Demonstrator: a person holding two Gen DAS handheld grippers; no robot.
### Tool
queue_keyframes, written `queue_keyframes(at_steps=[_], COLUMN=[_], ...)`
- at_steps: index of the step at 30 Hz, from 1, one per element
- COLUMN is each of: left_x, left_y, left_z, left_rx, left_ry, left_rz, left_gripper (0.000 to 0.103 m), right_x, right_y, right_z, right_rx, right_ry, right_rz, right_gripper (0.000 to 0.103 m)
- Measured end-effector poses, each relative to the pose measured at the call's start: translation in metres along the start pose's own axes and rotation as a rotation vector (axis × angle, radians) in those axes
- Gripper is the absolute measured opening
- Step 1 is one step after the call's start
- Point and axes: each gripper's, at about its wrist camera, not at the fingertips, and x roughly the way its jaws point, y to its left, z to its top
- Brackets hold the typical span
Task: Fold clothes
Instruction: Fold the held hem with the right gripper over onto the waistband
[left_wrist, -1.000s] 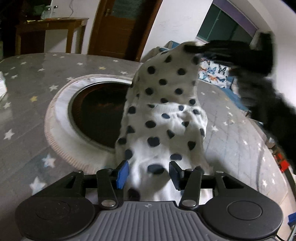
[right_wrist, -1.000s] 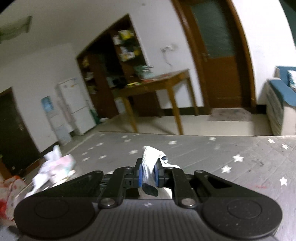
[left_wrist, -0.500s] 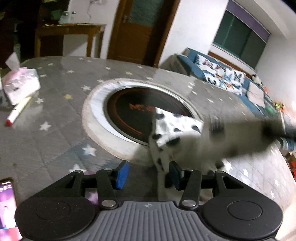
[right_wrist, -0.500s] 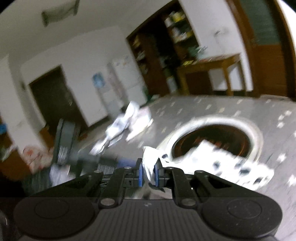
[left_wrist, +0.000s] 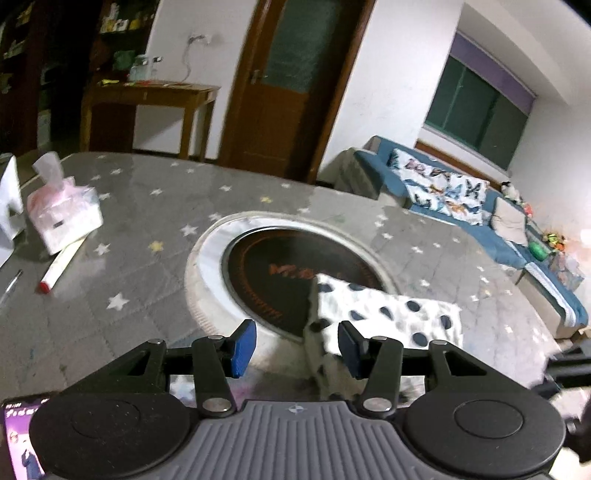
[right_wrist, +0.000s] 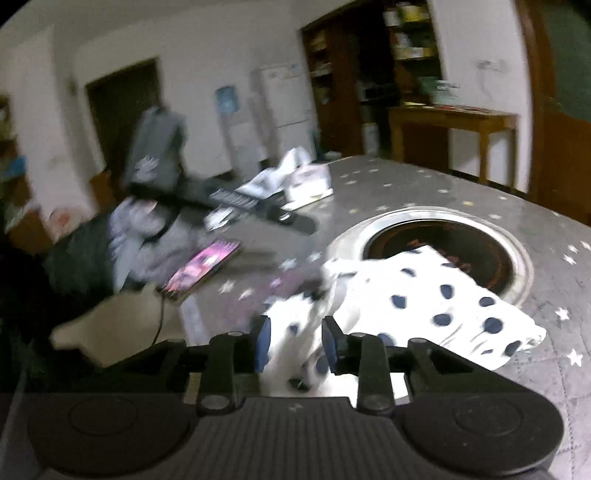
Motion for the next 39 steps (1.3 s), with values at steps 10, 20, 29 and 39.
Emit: queue_keyframes(at_steps=[10, 20, 29, 39], left_x=[0.003, -0.004, -0.002, 0.024], left_y=[-0.016, -0.013, -0.021, -0.048], left_z=[0.007, 0.010, 0.009, -0.023], left_rx=[0.033, 0.032, 0.043, 0.117], left_ry=[-0.022, -0.041, -0.034, 0.094], left_rz=[-0.047, -0.033, -0.083, -0.283], left_gripper=[0.052, 0.055, 0.055, 0.018], right_x=[0.049, 0.034, 0.027, 0.028], right_y=[-0.032, -0.020, -0.015, -0.015], right_z=[-0.004, 0.006, -0.007, -0.025], right_rx=[0.151, 0.148, 0.171, 0.197], right_ry=[0.093, 0.003, 0.045, 0.113], right_rz=[-0.110, 0.157, 0.124, 0.088], right_gripper=[0.045, 0.049, 0.050, 0.040])
